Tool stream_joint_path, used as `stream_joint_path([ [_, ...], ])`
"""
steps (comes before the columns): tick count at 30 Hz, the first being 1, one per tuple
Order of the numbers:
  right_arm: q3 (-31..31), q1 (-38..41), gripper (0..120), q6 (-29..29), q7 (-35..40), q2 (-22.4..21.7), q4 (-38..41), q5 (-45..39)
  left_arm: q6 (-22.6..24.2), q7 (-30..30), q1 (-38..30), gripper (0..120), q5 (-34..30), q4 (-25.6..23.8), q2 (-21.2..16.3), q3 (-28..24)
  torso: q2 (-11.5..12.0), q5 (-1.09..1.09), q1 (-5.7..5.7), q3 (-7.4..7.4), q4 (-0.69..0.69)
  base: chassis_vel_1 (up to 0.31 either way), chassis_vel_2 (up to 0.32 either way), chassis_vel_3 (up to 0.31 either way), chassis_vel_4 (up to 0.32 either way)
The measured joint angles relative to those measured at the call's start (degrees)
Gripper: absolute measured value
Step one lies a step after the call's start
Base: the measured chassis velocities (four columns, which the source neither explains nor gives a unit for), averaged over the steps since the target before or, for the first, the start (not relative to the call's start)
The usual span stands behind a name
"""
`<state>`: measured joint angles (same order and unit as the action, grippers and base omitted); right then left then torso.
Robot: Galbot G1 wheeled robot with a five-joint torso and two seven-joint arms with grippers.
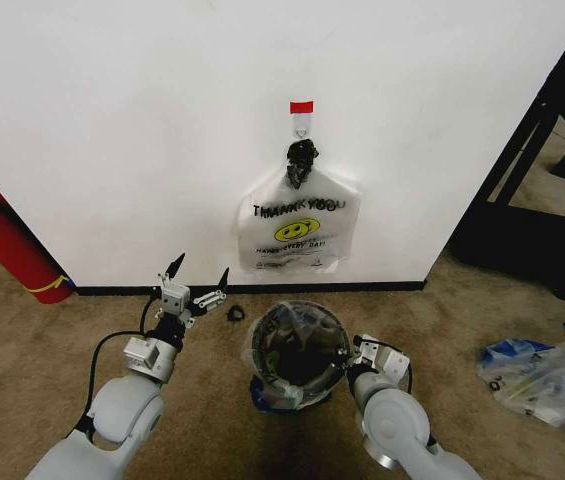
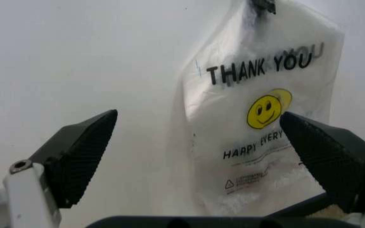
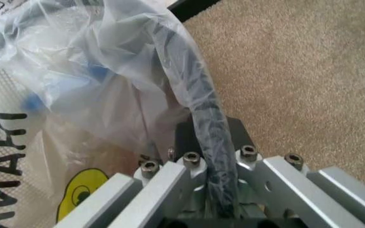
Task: Pick up the garbage bag from the wall and place it over the trash bin.
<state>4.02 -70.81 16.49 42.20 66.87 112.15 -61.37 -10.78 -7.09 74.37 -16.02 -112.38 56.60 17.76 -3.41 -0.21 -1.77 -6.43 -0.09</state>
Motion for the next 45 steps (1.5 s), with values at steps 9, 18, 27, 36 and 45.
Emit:
stream_joint_path([
  [9,1.2,-1.37,34,-0.23,-0.87,-0.31,0.59,0.6,-0.15,0.43,1.14,100,0.94,-0.57,0.27,0.13,0.0,0.0,0.0,0.0,0.0,0.0,0.0,0.0,0.0],
  [18,1.5,-4.86,65,-0.61,-0.45,-1.93,7.4,0.43,-0.75,0.56,2.09,100,1.58,-0.64,0.53,0.36,0.0,-0.01,0.0,0.0,0.0,0.0,0.0,0.0,0.0],
  [27,4.09,-11.06,95,-20.61,-24.17,-4.83,5.97,21.61,-1.89,1.56,2.45,100,-1.72,-2.6,1.41,1.7,0.0,0.01,0.0,0.0,-0.02,0.0,0.0,0.0,0.0],
  [36,19.1,-16.69,100,-31.7,-34.73,0.05,9.16,51.65,0.88,3.95,4.74,100,-7.01,-8.03,9.96,6.38,0.0,0.0,0.0,0.01,-0.01,0.0,0.0,0.0,0.0],
  [45,21.16,-24.88,100,-25.97,-26.78,1.25,17.24,53.71,3.76,9.43,5.63,100,-10.42,-8.34,12.18,14.56,0.0,-0.01,0.0,0.0,-0.02,0.0,0.0,0.0,0.0],
])
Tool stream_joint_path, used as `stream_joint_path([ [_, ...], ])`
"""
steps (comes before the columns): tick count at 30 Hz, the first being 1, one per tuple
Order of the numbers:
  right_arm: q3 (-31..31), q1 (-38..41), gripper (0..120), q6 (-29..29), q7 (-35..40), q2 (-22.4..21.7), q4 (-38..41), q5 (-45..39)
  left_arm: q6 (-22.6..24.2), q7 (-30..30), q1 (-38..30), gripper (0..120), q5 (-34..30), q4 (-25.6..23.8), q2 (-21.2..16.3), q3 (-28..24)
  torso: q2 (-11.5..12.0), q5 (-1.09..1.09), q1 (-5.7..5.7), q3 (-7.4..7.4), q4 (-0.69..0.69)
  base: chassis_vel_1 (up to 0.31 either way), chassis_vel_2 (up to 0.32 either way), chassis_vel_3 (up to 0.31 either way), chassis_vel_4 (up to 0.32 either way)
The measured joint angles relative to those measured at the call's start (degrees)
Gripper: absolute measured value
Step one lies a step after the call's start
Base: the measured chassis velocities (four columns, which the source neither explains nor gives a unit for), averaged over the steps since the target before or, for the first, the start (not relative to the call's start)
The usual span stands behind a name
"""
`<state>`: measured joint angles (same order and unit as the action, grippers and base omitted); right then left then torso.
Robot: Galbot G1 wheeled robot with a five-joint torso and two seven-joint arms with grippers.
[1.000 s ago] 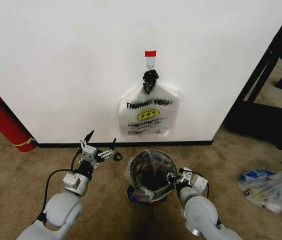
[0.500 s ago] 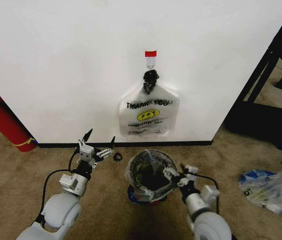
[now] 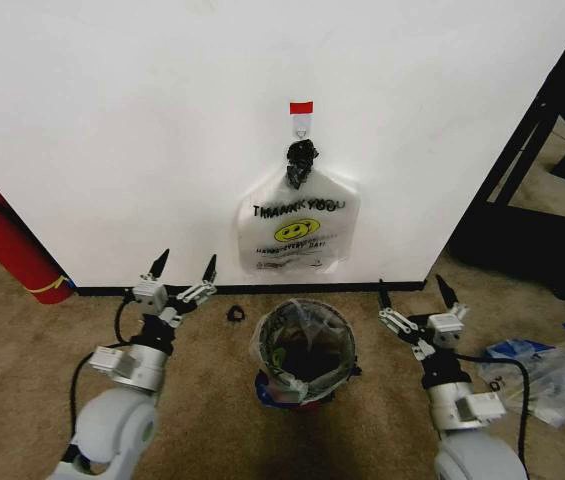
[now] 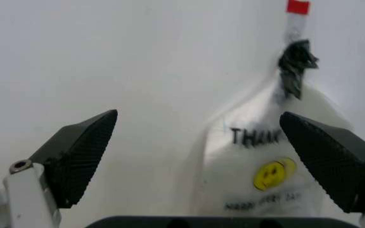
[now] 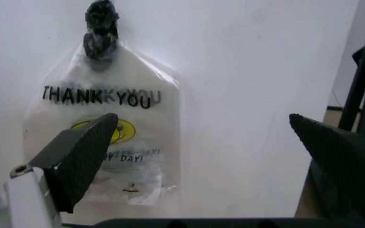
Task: Pick up the garbage bag from the wall and place it over the trash bin.
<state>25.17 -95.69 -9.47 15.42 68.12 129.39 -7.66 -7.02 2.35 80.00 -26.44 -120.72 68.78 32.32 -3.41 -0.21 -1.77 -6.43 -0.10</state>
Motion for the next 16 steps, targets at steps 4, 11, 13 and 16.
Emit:
stream_joint_path([
  [4,-1.18,0.68,100,1.72,2.0,0.22,1.0,-2.23,0.07,0.01,0.46,100,0.29,-0.1,0.83,0.76,0.0,0.0,0.0,0.0,0.02,0.0,0.0,0.0,0.0],
  [11,-3.56,1.57,100,2.66,5.04,0.45,0.81,-3.27,0.06,0.09,0.99,100,1.54,-0.59,0.99,0.42,0.0,0.01,0.0,-0.01,0.01,0.0,0.0,0.0,0.0],
  [13,-3.46,1.53,100,2.76,5.1,0.39,0.78,-3.24,0.16,0.11,1.1,100,2.04,-0.86,0.78,0.44,0.0,0.01,0.0,-0.01,0.01,0.0,0.0,0.0,0.0],
  [16,-3.3,1.49,100,2.81,5.14,0.26,0.52,-3.31,0.15,0.23,1.21,100,2.78,-0.86,0.72,0.44,0.0,0.0,0.0,-0.01,0.01,0.0,0.0,0.0,0.0],
])
